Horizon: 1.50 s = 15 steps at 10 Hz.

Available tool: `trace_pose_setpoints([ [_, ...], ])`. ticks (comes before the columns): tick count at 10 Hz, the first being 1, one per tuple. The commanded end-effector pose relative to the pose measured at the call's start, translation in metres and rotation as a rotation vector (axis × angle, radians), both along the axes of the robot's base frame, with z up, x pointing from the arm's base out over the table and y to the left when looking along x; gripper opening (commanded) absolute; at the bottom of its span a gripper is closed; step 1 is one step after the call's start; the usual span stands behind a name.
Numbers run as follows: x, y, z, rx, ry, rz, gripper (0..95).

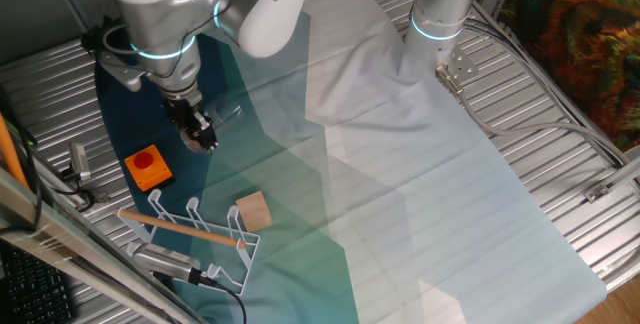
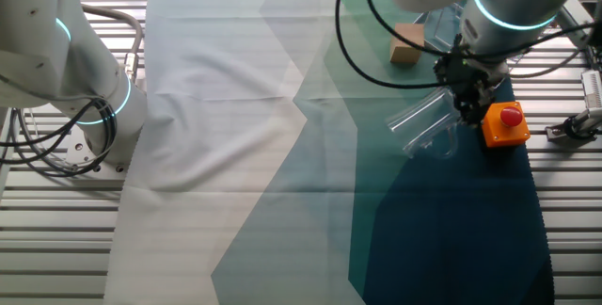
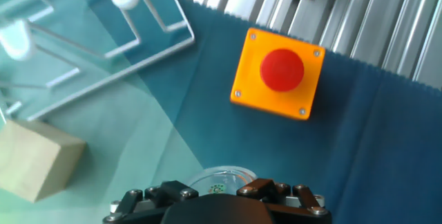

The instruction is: Put the cup on the cup rack

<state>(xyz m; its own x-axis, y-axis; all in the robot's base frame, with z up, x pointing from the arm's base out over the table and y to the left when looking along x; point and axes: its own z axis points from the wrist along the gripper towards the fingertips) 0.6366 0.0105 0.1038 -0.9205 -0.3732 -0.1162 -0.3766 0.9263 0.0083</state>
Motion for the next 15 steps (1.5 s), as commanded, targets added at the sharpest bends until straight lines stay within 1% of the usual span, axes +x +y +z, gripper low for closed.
trace_pose_setpoints([
  [1, 0.004, 0.004, 0.004, 0.019, -0.038, -0.008, 0.0],
  [3, 0.008, 0.007, 0.006, 0.047, -0.094, -0.015, 0.0],
  [5, 0.013, 0.011, 0.009, 0.067, -0.140, -0.026, 0.0],
  [6, 0.015, 0.012, 0.010, 0.069, -0.161, -0.029, 0.0],
  [7, 0.016, 0.013, 0.010, 0.075, -0.170, -0.033, 0.0],
  [9, 0.020, 0.016, 0.012, 0.103, -0.227, -0.041, 0.0],
  [10, 0.021, 0.017, 0.013, 0.114, -0.249, -0.044, 0.0],
  [12, 0.024, 0.019, 0.013, 0.123, -0.249, -0.047, 0.0],
  [15, 0.037, 0.027, 0.016, 0.144, -0.251, -0.051, 0.0],
])
